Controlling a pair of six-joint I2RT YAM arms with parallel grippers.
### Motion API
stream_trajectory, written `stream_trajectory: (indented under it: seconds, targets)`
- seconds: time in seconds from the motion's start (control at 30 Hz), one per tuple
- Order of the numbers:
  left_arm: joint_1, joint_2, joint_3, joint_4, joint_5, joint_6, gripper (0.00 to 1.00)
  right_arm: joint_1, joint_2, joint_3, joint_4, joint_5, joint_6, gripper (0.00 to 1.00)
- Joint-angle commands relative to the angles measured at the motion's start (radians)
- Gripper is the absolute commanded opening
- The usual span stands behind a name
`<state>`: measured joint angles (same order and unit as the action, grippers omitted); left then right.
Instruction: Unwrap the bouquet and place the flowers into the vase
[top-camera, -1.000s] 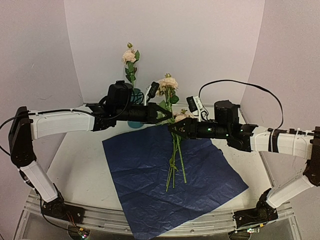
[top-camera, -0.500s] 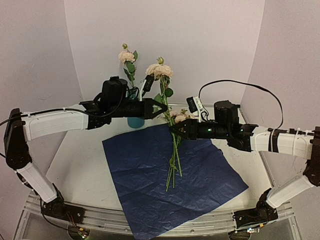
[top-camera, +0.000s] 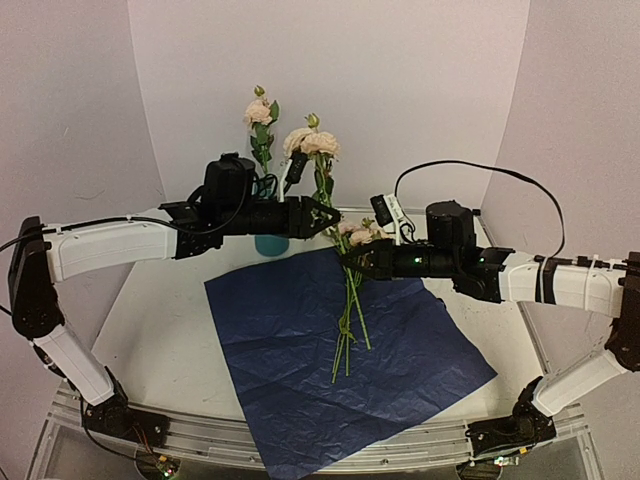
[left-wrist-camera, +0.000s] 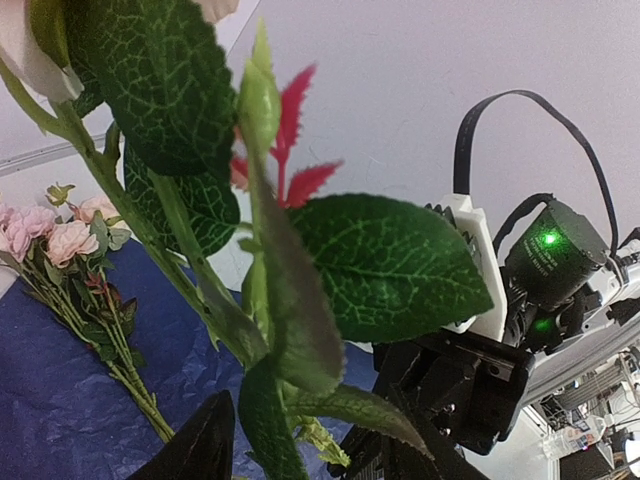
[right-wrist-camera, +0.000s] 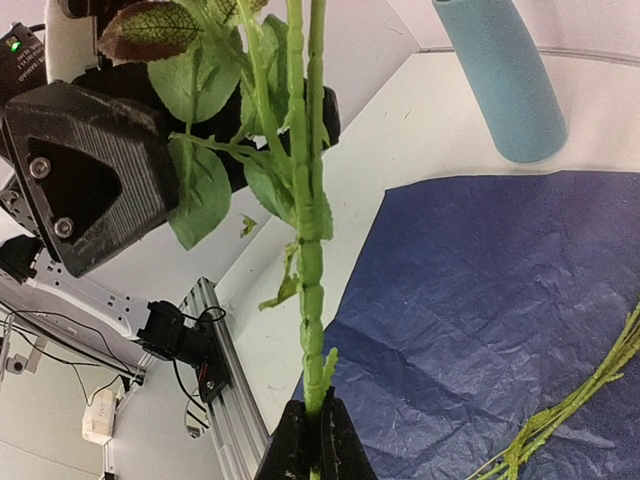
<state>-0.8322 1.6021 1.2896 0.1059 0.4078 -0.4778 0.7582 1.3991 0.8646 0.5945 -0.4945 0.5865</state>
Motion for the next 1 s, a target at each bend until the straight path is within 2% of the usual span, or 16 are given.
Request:
stream_trajectory:
  seconds: [0.0,0.17,0.27,0.3,0.47,0.5,0.57,0.6,0.63,0.7,0.77,0.8,0.97]
  targets:
    - [0.004,0.021,0.038,0.033,0.025,-0.022,0.49,0.003,-0.003,0.038,0.034,-0.028,-0.021,0.0]
    - [0.004,0.042,0.057,0.037,0.021,-0.039,0.45,0.004,-0.008,0.03,0.043,-0.034,-0.025,0.0]
    - [0.004,0.049,0.066,0.039,0.034,-0.04,0.18,0.005,-0.011,0.026,0.044,-0.032,-0.025,0.0]
    - [0.004,0.046,0.066,0.04,0.033,-0.04,0.12,0.006,-0.013,0.024,0.043,-0.031,-0.025,0.0]
    - [0.003,0.034,0.062,0.041,0.017,-0.033,0.1,0.006,-0.021,0.009,0.044,-0.026,-0.03,0.01]
    - [0.003,0.031,0.06,0.041,0.015,-0.03,0.08,0.006,-0.022,0.007,0.044,-0.024,-0.029,0.05]
    - [0.004,0.025,0.053,0.041,0.007,-0.022,0.01,0.006,-0.024,0.003,0.044,-0.017,-0.026,0.32]
    - [0.004,0.02,0.049,0.04,-0.001,-0.016,0.0,0.006,-0.027,0.0,0.044,-0.011,-0.026,0.49]
    - [0.004,0.014,0.046,0.04,-0.01,-0.007,0.0,0.006,-0.03,-0.002,0.044,-0.004,-0.025,0.63]
    - [0.004,0.002,0.035,0.037,-0.028,0.016,0.0,0.006,-0.04,-0.011,0.042,0.013,-0.024,0.79]
    - [0.004,-0.018,0.027,0.024,-0.063,0.051,0.0,0.006,-0.051,-0.019,0.04,0.036,-0.022,0.9]
    - [0.005,-0.032,0.027,0.005,-0.09,0.073,0.0,0.006,-0.06,-0.024,0.038,0.048,-0.022,0.92]
    - [0.005,-0.089,0.073,-0.097,-0.27,0.214,0.0,0.006,-0.103,-0.041,0.012,0.115,-0.028,0.94]
